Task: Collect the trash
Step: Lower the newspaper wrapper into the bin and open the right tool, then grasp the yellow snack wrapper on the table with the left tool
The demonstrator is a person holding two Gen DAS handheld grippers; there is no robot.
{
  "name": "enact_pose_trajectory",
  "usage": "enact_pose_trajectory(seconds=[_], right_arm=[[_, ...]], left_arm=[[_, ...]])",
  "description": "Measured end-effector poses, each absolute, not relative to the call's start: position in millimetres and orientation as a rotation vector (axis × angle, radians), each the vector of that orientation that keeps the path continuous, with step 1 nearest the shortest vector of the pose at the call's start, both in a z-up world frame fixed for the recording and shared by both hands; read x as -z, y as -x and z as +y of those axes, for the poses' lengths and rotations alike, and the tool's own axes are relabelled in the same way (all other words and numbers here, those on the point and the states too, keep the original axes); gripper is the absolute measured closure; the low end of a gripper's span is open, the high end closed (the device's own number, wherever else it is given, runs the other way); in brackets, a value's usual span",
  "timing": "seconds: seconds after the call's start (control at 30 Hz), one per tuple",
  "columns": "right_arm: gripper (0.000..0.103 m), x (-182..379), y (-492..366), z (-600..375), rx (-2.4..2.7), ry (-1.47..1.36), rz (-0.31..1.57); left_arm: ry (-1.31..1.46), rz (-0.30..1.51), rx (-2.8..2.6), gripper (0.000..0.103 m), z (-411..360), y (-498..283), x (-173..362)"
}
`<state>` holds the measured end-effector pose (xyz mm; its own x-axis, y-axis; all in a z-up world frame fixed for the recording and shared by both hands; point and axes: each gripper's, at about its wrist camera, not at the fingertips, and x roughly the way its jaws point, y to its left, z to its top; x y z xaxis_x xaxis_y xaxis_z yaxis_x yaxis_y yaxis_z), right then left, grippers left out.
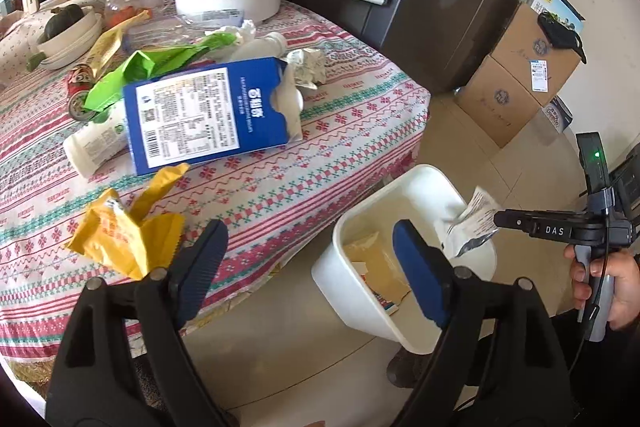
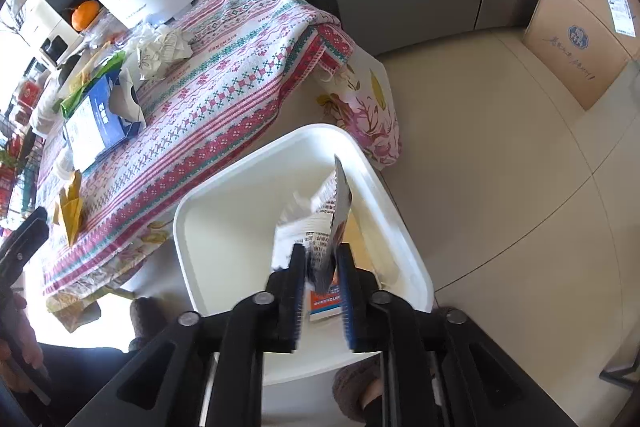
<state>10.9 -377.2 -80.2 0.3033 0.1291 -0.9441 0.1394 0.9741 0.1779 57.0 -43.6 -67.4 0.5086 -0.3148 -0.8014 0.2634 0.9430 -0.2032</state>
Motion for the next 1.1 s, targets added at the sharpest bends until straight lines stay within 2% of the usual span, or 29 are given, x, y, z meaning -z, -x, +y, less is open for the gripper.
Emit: enact_pose_trajectory(seconds=[0.03, 0.07, 0.1, 0.5, 0.87, 1.1], right_arm=[[0.063, 81.2, -12.3, -377.6, 0.01, -0.259, 1.275], [0.045, 81.5, -12.6, -378.5, 0.014, -0.282, 1.277], [0.037, 80.8, -12.5, -379.6, 0.015, -0.308, 1.271], [0.034, 72.7, -22.5, -366.9, -0.012, -0.35, 1.262], [0.032, 61.0, -39.5, -318.6, -0.072, -0.257, 1.248], [0.031, 55.8, -50.8, -285.0, -0.114, -0.191, 1.235]], left_arm=[[0.067, 0.978, 0.338, 0.018, -37.3, -56.3, 66.7], [0.076, 0.98, 0.325, 0.018, -30.4, -56.1, 65.7], [0.084, 0.982, 0.31, 0.018, -23.6, -56.1, 65.1], [0.221, 1.02, 0.124, 0.017, 59.7, -61.2, 69.6], [0.361, 1.16, 0.006, 0.017, 107.8, -82.7, 118.5], [0.46, 1.168, -0.033, 0.018, 121.6, -97.2, 140.3]])
